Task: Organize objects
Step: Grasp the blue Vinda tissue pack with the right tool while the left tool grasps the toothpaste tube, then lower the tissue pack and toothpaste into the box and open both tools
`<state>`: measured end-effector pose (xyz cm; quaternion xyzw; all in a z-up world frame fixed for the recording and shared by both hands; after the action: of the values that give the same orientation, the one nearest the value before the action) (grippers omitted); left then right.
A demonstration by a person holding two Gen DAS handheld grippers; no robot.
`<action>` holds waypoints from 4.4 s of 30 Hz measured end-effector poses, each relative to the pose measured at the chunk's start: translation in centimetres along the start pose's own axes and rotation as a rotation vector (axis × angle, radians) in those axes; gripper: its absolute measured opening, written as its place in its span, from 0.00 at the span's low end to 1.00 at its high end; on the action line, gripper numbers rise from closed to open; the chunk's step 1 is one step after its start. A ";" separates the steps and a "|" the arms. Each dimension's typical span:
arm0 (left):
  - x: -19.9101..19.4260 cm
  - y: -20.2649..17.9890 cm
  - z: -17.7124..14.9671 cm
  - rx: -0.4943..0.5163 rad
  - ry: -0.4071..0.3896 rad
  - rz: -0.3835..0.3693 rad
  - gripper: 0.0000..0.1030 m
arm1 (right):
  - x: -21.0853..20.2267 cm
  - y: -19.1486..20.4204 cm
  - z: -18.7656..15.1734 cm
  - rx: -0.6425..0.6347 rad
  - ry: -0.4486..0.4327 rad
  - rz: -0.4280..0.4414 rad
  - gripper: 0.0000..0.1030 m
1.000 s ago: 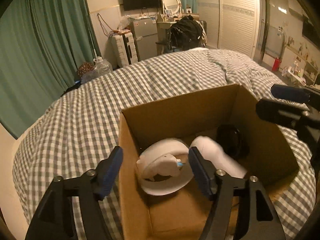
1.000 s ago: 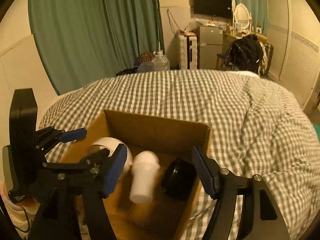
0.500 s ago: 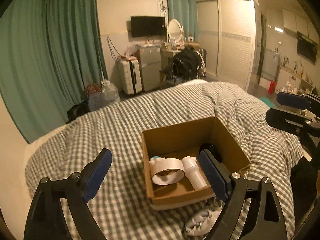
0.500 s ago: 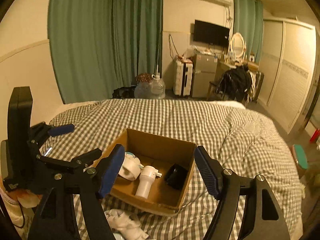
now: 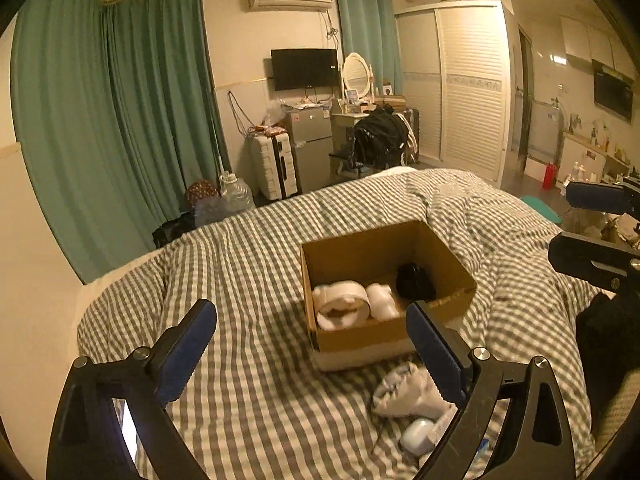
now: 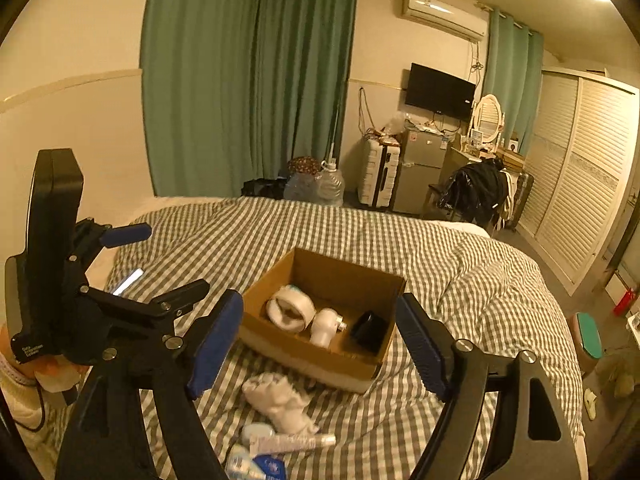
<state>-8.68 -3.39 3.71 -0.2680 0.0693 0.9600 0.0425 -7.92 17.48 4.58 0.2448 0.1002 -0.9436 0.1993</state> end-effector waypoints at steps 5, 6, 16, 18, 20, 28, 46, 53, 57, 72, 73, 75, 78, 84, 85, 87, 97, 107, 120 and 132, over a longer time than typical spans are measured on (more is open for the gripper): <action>0.5 -0.3 -3.2 -0.035 0.059 -0.022 0.96 | 0.1 0.2 -3.4 0.008 0.062 0.009 0.76; 0.7 -0.3 -3.8 -0.041 0.071 -0.013 0.96 | 0.2 0.3 -4.2 0.013 0.079 0.013 0.76; 4.5 -2.0 -11.3 -0.029 0.220 0.016 0.96 | 6.2 1.0 -14.4 0.060 0.317 0.050 0.76; 5.0 -2.2 -12.7 -0.024 0.248 0.015 0.96 | 6.7 1.2 -16.3 0.064 0.357 0.076 0.76; 5.4 -2.4 -14.1 -0.018 0.273 0.016 0.96 | 6.8 1.6 -17.8 0.061 0.388 0.104 0.76; 5.0 -1.9 -16.9 -0.032 0.309 0.007 0.96 | 8.0 4.2 -21.1 0.076 0.487 0.159 0.76; 5.9 -2.7 -17.0 -0.020 0.335 0.000 0.96 | 7.9 5.3 -21.3 0.115 0.475 0.220 0.73; 6.9 -6.1 -15.7 0.029 0.330 -0.057 0.96 | 5.4 -0.5 -16.9 0.152 0.353 0.113 0.73; 7.6 -9.1 -14.7 0.071 0.324 -0.107 0.96 | 4.2 -3.9 -15.9 0.187 0.306 0.039 0.73; 12.9 -19.4 -15.8 0.143 0.478 -0.355 0.51 | 4.5 -9.2 -17.5 0.267 0.296 -0.030 0.73; 13.4 -19.6 -16.1 0.147 0.491 -0.367 0.51 | 4.6 -9.3 -17.6 0.272 0.298 -0.032 0.73; 13.9 -19.3 -16.4 0.120 0.505 -0.385 0.49 | 4.7 -9.3 -17.9 0.276 0.302 -0.030 0.73; 14.0 -18.3 -16.5 0.071 0.518 -0.390 0.24 | 4.7 -9.2 -18.0 0.274 0.304 -0.030 0.73; 11.4 -16.5 -15.2 0.045 0.454 -0.378 0.23 | 4.1 -8.2 -17.2 0.247 0.284 -0.029 0.73; 10.6 -16.1 -14.7 0.058 0.425 -0.360 0.23 | 4.0 -8.0 -17.0 0.242 0.279 -0.029 0.73; 9.0 -15.4 -14.0 0.075 0.379 -0.327 0.23 | 3.6 -7.5 -16.4 0.232 0.266 -0.028 0.73; 4.6 -10.5 -7.8 0.074 0.164 -0.190 0.23 | 1.7 -4.4 -12.7 0.146 0.193 -0.027 0.73; 5.0 -6.8 -2.5 0.052 0.059 -0.119 0.23 | 3.4 -3.9 -7.8 0.085 0.126 -0.026 0.73; 13.0 -3.1 4.1 0.003 0.025 -0.085 0.23 | 11.4 -5.2 -0.4 0.057 0.083 -0.013 0.73; 22.9 -2.9 1.2 0.008 0.144 -0.084 0.23 | 23.6 -8.2 -0.8 0.078 0.176 -0.008 0.73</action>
<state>-28.53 0.63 -7.50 -0.3389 0.0649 0.9353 0.0790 -29.95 17.38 -7.17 0.3339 0.0817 -0.9223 0.1765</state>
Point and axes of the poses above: each gripper's, at about its wrist camera, not at the fingertips, and x roughly the way its jaws point, y to its left, z to its top, the point moved 5 cm from there along x, roughly the way its jaws point, and after that the axes turned 3 degrees about -y, right-handed, at the moved point
